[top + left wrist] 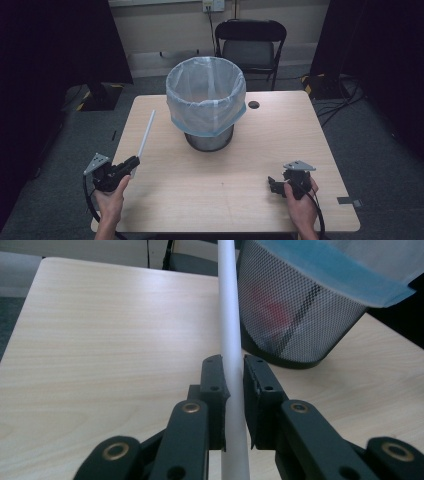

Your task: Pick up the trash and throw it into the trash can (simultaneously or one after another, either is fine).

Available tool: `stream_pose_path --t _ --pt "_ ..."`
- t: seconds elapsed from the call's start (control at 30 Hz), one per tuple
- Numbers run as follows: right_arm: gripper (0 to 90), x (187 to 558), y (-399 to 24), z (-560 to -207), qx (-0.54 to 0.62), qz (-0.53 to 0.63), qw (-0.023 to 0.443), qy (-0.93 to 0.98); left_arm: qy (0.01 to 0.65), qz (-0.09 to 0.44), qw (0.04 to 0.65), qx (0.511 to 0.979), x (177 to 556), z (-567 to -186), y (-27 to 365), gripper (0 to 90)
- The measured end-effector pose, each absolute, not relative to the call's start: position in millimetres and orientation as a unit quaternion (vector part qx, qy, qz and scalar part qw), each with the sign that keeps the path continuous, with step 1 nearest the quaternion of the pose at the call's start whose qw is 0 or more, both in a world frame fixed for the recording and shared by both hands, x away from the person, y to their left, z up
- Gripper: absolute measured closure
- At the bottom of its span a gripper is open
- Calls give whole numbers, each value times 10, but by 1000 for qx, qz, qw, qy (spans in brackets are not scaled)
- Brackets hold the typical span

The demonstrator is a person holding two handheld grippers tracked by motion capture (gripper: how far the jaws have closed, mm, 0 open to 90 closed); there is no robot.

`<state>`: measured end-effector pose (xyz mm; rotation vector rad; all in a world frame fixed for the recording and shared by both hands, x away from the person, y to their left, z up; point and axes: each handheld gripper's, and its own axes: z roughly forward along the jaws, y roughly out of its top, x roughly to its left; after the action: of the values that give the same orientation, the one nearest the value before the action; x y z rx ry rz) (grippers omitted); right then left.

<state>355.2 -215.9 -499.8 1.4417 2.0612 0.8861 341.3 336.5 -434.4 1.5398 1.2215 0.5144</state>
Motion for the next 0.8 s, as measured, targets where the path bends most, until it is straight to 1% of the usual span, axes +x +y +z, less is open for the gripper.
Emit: stream_pose_path --t 0.17,0.47,0.8 --pt "107 3552 -2159 -4999 525 323 235 751 502 213 545 637 3449 -4256 3341 805" --pt "107 3552 -2160 -4999 525 323 235 751 487 227 565 627 3479 -4054 3351 805" --pt "107 3552 -2160 -4999 525 323 235 751 463 239 581 626 3528 -3821 3338 804"
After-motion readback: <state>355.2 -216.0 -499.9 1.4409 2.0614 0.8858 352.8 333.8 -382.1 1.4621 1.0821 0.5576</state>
